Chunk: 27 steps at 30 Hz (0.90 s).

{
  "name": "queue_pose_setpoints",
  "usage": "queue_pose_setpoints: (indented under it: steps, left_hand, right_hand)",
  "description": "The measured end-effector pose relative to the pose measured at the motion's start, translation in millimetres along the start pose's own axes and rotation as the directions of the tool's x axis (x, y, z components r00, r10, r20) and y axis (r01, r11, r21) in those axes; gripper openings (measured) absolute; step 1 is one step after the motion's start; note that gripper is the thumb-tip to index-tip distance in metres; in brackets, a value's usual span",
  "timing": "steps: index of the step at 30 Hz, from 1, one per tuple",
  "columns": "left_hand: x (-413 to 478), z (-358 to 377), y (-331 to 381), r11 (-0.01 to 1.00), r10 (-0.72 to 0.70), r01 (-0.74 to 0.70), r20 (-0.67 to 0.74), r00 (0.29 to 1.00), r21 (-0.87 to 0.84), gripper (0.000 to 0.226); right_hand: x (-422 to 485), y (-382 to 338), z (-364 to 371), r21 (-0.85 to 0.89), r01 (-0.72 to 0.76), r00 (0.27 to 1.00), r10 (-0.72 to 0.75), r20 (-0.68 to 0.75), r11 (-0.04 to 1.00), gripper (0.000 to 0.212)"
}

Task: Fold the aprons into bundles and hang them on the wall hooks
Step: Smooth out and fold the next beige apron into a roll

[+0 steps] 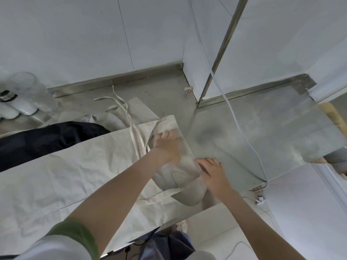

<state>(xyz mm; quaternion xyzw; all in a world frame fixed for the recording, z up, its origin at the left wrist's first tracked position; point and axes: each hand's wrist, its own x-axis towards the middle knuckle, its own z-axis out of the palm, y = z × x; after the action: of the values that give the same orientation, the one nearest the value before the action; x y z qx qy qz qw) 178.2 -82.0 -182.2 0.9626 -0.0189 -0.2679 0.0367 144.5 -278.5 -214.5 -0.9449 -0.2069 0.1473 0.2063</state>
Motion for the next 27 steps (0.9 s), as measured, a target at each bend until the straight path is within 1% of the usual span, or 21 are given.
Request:
queue_pose_setpoints:
  steps: [2, 3, 4, 6, 8, 9, 11, 13, 15, 17, 18, 20, 21, 23, 25, 27]
  left_hand:
    - [3.2, -0.4, -1.3, 0.994, -0.014, -0.010, -0.221, 0.975, -0.105, 0.053]
    - [3.3, 1.6, -4.2, 0.988, -0.021, -0.027, -0.310, 0.951, -0.150, 0.051]
    - [1.4, 4.4, -9.9, 0.980, -0.030, -0.046, -0.373, 0.928, -0.192, 0.051]
    - [-5.7, 9.4, -25.6, 0.964, -0.057, -0.071, -0.462, 0.885, -0.255, 0.056]
    - [-15.1, 13.7, -47.3, 0.955, -0.111, -0.059, -0.534, 0.838, -0.291, 0.062]
    - [-25.3, 16.0, -65.2, 0.953, -0.157, -0.024, -0.560, 0.813, -0.301, 0.065]
    - [-43.8, 18.5, -95.9, 0.952, -0.226, 0.054, -0.575, 0.786, -0.301, 0.064]
    - [-70.0, 20.8, -131.3, 0.932, -0.336, 0.186, -0.552, 0.763, -0.311, 0.060]
    - [-91.2, 23.7, -161.5, 0.885, -0.453, 0.318, -0.465, 0.761, -0.340, 0.059]
    - [-114.3, 30.9, -194.4, 0.839, -0.533, 0.432, -0.338, 0.776, -0.331, 0.063]
    - [-119.5, 33.2, -205.9, 0.837, -0.536, 0.461, -0.270, 0.800, -0.294, 0.063]
    - [-136.5, 40.7, -234.3, 0.831, -0.547, 0.511, -0.156, 0.822, -0.219, 0.055]
    - [-142.5, 43.3, -244.0, 0.825, -0.556, 0.528, -0.123, 0.822, -0.202, 0.049]
    - [-151.0, 46.0, -256.7, 0.823, -0.564, 0.543, -0.120, 0.817, -0.170, 0.033]
    - [-152.8, 45.8, -257.2, 0.852, -0.524, 0.515, -0.161, 0.836, -0.099, 0.024]
    - [-156.2, 48.2, -258.0, 0.887, -0.459, 0.455, -0.229, 0.858, -0.076, 0.024]
  right_hand:
    - [12.6, -7.1, -2.5, 0.003, -0.075, 0.997, 0.075, -0.005, 0.997, 0.047]
    - [17.6, -11.8, -2.8, -0.009, -0.103, 0.995, 0.103, 0.016, 0.995, 0.047]
    - [23.4, -15.0, -0.9, -0.024, -0.101, 0.994, 0.102, 0.034, 0.995, 0.045]
    - [34.8, -23.7, 3.0, -0.052, -0.065, 0.996, 0.068, 0.059, 0.997, 0.038]
    - [44.5, -37.8, 1.0, -0.076, -0.013, 0.998, 0.018, 0.067, 0.997, 0.046]
    - [51.6, -51.9, 0.1, -0.074, 0.032, 0.998, -0.027, 0.065, 0.997, 0.052]
    - [65.3, -77.1, -3.9, -0.067, 0.149, 0.987, -0.144, 0.072, 0.987, 0.060]
    - [81.8, -111.3, -4.3, -0.060, 0.301, 0.948, -0.293, 0.121, 0.952, 0.062]
    - [98.0, -142.0, -5.4, -0.076, 0.416, 0.899, -0.398, 0.181, 0.906, 0.066]
    - [113.6, -176.2, -1.4, -0.091, 0.507, 0.845, -0.473, 0.249, 0.857, 0.074]
    - [119.5, -186.0, -1.9, -0.099, 0.531, 0.826, -0.488, 0.283, 0.842, 0.079]
    - [130.7, -211.6, 5.5, -0.115, 0.587, 0.775, -0.515, 0.366, 0.801, 0.088]
    - [135.7, -220.6, 9.8, -0.136, 0.604, 0.757, -0.513, 0.404, 0.785, 0.091]
    - [145.0, -236.3, 20.0, -0.200, 0.620, 0.742, -0.484, 0.464, 0.758, 0.093]
    - [151.5, -241.2, 24.2, -0.293, 0.619, 0.752, -0.443, 0.488, 0.728, 0.081]
    - [153.1, -244.6, 26.9, -0.372, 0.624, 0.760, -0.423, 0.494, 0.687, 0.060]
